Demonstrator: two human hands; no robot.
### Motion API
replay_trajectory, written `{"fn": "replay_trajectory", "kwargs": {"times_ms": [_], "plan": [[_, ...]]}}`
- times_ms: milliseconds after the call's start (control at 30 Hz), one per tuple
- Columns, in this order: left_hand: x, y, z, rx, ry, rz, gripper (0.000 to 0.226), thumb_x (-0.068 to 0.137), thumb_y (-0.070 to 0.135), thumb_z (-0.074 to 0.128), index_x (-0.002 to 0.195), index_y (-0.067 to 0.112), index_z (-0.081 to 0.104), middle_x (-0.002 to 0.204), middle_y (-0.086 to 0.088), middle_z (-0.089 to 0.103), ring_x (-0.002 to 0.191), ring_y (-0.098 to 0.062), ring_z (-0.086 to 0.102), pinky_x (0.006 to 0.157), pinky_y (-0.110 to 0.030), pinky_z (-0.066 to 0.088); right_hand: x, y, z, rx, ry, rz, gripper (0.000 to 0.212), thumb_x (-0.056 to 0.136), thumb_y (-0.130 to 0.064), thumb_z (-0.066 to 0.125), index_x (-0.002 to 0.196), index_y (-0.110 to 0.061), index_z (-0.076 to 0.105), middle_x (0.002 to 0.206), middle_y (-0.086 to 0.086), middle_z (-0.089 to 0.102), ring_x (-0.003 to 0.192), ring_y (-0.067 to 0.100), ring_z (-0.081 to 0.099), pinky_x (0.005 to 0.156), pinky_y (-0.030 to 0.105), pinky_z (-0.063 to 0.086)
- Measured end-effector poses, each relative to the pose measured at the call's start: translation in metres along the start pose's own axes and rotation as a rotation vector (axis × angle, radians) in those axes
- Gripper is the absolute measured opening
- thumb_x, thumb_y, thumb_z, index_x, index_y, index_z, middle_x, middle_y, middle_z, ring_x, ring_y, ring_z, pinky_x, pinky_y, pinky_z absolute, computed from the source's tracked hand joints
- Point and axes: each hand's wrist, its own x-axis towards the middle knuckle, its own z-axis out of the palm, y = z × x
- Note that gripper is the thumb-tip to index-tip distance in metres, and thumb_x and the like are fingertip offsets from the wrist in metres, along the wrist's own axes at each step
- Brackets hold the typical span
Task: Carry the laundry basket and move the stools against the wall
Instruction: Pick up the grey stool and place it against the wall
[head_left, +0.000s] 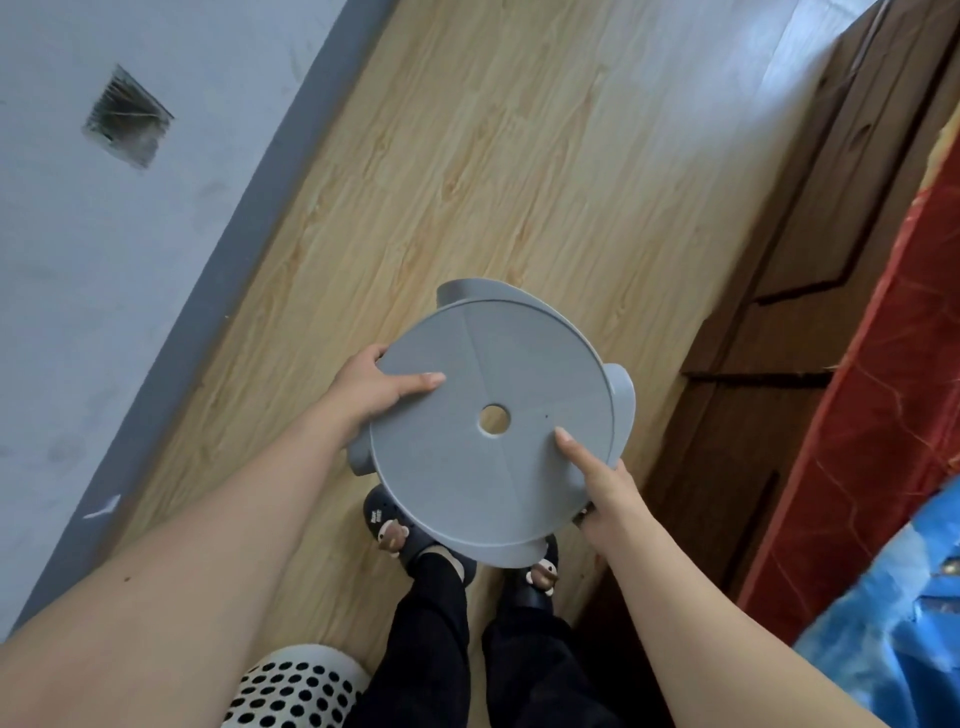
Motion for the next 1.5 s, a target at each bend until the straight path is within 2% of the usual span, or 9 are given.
{"fn": "replay_trajectory", "kwargs": {"times_ms": [167, 333, 500, 600, 767, 900, 1033, 1300, 1500], "plan": [[-0.006, -0.006, -0.012, -0.061, 0.012, -0.025, 0.079, 0.056, 0.036, 0.09, 0.123, 0.017, 0.053, 0.112, -0.004, 0.068, 0.094, -0.024, 0.069, 0.086, -0.045, 0.056, -0.007, -0.009, -0.001, -0.037, -0.009, -0.009, 0.055, 0.063, -0.031, 0.088, 0.109, -0.029, 0.058, 0.118, -0.002, 0.064, 0.113, 0.026, 0.056, 0.099, 0.05, 0.047], [-0.021, -0.022, -0.041, -0.148, 0.054, -0.063, 0.075, 0.058, 0.033, 0.09, 0.12, 0.014, 0.052, 0.111, -0.004, 0.065, 0.091, -0.021, 0.067, 0.079, -0.038, 0.055, -0.024, -0.034, 0.024, -0.155, -0.035, -0.084, 0.074, 0.063, -0.031, 0.088, 0.129, -0.026, 0.055, 0.123, 0.002, 0.063, 0.112, 0.027, 0.057, 0.096, 0.048, 0.049], [-0.041, -0.04, -0.095, -0.322, 0.119, -0.102, 0.067, 0.06, 0.026, 0.09, 0.113, 0.014, 0.051, 0.102, -0.004, 0.064, 0.084, -0.017, 0.064, 0.08, -0.036, 0.052, -0.056, -0.067, 0.088, -0.275, -0.128, -0.177, 0.068, 0.071, -0.023, 0.083, 0.132, -0.023, 0.054, 0.114, 0.002, 0.066, 0.09, 0.016, 0.061, 0.064, 0.029, 0.047], [-0.054, -0.052, -0.134, -0.446, 0.145, -0.126, 0.093, 0.036, 0.037, 0.097, 0.114, 0.013, 0.053, 0.104, -0.004, 0.068, 0.089, -0.021, 0.067, 0.086, -0.041, 0.055, -0.078, -0.079, 0.138, -0.376, -0.175, -0.235, 0.057, 0.074, -0.017, 0.08, 0.127, -0.016, 0.059, 0.11, 0.006, 0.068, 0.083, 0.016, 0.061, 0.061, 0.028, 0.046], [-0.059, -0.077, -0.18, -0.587, 0.208, -0.139, 0.131, 0.01, 0.049, 0.094, 0.128, 0.016, 0.05, 0.116, -0.007, 0.067, 0.101, -0.027, 0.066, 0.093, -0.048, 0.053, -0.098, -0.088, 0.209, -0.49, -0.234, -0.325, 0.053, 0.073, -0.014, 0.081, 0.122, -0.016, 0.063, 0.111, 0.008, 0.069, 0.088, 0.023, 0.065, 0.067, 0.031, 0.05], [-0.067, -0.089, -0.211, -0.669, 0.226, -0.182, 0.095, 0.044, 0.027, 0.096, 0.124, 0.019, 0.046, 0.113, -0.004, 0.063, 0.1, -0.026, 0.062, 0.092, -0.046, 0.052, -0.111, -0.09, 0.272, -0.608, -0.302, -0.417, 0.047, 0.072, -0.013, 0.081, 0.116, -0.015, 0.065, 0.103, 0.006, 0.069, 0.076, 0.017, 0.065, 0.059, 0.028, 0.05], [-0.058, -0.115, -0.228, -0.764, 0.233, -0.197, 0.059, 0.06, 0.015, 0.089, 0.103, 0.021, 0.05, 0.096, 0.005, 0.061, 0.084, -0.017, 0.059, 0.072, -0.037, 0.049, -0.108, -0.087, 0.325, -0.7, -0.352, -0.45, 0.054, 0.067, -0.016, 0.085, 0.118, -0.019, 0.066, 0.107, 0.005, 0.071, 0.084, 0.02, 0.068, 0.062, 0.029, 0.054], [-0.042, -0.143, -0.247, -1.017, 0.283, -0.272, 0.071, 0.059, 0.002, 0.087, 0.121, 0.013, 0.054, 0.119, -0.007, 0.066, 0.098, -0.026, 0.063, 0.078, -0.04, 0.051, -0.096, -0.082, 0.411, -0.857, -0.43, -0.479, 0.063, 0.061, -0.018, 0.087, 0.12, -0.027, 0.067, 0.107, -0.001, 0.071, 0.091, 0.021, 0.069, 0.083, 0.037, 0.058], [-0.027, -0.147, -0.252, -1.102, 0.357, -0.27, 0.096, 0.031, 0.015, 0.09, 0.12, 0.012, 0.055, 0.116, -0.005, 0.067, 0.104, -0.027, 0.064, 0.074, -0.038, 0.052, -0.088, -0.078, 0.444, -0.902, -0.476, -0.506, 0.055, 0.067, -0.013, 0.085, 0.118, -0.021, 0.068, 0.094, -0.004, 0.071, 0.082, 0.017, 0.068, 0.082, 0.036, 0.058]]}}
